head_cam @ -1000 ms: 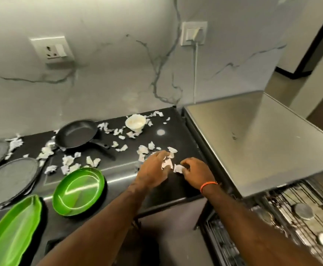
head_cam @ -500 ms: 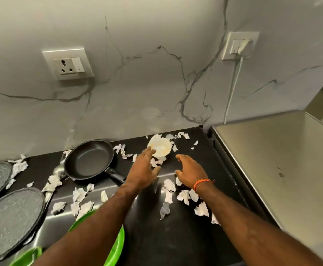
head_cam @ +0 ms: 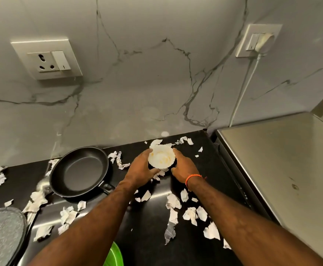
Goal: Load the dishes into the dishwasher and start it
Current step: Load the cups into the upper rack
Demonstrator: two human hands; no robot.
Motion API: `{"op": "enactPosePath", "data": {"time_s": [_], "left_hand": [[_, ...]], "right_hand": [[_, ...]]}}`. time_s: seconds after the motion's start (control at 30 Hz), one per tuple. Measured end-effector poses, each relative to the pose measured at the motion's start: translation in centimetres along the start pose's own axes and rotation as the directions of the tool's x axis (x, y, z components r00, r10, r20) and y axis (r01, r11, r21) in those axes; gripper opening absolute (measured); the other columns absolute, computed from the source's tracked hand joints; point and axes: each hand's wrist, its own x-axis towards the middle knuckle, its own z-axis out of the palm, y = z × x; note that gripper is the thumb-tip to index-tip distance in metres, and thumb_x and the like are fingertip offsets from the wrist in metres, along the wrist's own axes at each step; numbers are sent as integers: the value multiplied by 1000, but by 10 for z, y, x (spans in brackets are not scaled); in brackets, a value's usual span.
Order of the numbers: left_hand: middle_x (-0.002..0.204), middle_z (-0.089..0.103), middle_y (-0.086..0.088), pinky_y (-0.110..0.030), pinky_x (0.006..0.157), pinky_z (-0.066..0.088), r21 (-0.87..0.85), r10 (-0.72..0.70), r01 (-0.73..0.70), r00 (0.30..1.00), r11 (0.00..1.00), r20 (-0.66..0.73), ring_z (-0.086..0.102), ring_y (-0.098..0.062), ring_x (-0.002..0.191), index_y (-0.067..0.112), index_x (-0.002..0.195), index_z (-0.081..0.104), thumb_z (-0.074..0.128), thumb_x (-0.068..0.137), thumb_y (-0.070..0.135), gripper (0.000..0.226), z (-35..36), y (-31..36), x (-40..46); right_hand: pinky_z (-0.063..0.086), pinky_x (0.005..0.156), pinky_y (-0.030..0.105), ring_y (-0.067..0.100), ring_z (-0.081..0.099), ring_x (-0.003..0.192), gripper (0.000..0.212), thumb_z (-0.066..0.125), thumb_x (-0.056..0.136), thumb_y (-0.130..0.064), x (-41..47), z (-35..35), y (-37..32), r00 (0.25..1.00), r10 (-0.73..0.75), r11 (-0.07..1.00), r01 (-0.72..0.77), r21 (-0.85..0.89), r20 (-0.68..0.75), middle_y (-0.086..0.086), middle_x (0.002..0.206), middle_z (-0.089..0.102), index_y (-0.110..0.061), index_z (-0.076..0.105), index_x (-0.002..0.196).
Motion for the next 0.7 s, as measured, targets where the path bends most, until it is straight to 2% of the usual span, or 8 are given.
{"op": "enactPosePath", "data": {"time_s": [0.13,0.27,0.37,0.43,0.53,0.63,0.7], "left_hand": [[143,58,-1,-22,104,38,-90,36,-39,999,995,-30,52,-18,132,19,136,56,89,74,39,73,-3,7,-14],[141,55,11,-19,98,43,-284,59,-75,996,956,-63,56,-9,125,26,111,68,87,75,42,44,-1,30,-41],[119,69,7,-17,77,55,-496,34,-63,997,866,-67,68,-6,102,21,107,68,84,80,38,36,11,61,-70],[107,72,0,-22,70,58,-597,14,-26,1000,802,-24,72,-8,94,17,110,67,80,83,39,37,21,82,-88],[103,74,-6,-35,73,61,-667,6,14,1000,745,28,72,-24,94,17,109,69,74,83,51,43,44,119,-117],[106,74,-1,-36,75,62,-683,74,7,993,731,90,72,-22,99,26,110,72,67,93,42,23,68,160,-141],[106,75,2,-36,77,60,-700,183,-34,973,713,139,70,-17,98,37,107,74,62,98,41,16,82,188,-156]], "right_hand": [[48,106,36,25,63,119,74,65,77,-7,-11,-6,14,998,8,985,4,172,-69,6,133,65,-25,47,146],[50,106,33,10,60,120,67,78,80,-16,-47,-23,31,997,-17,937,41,346,-72,1,134,64,-18,54,142],[51,102,28,7,62,113,58,80,82,-27,-90,-41,51,991,-45,929,87,359,-124,-4,128,66,-21,60,135],[49,97,22,7,63,108,49,79,82,-32,-120,-52,67,980,-60,938,121,324,-192,-7,120,67,-23,65,127],[53,91,29,8,65,96,37,76,84,-37,-174,-68,96,977,-57,939,122,322,-204,-8,109,70,-23,69,117],[55,85,34,5,67,87,30,68,89,-45,-224,-79,125,982,-45,934,107,340,-184,-10,97,72,-27,69,113],[56,82,39,8,67,83,31,64,91,-50,-251,-84,144,978,-21,919,100,382,-205,-9,91,72,-27,69,110]]}}
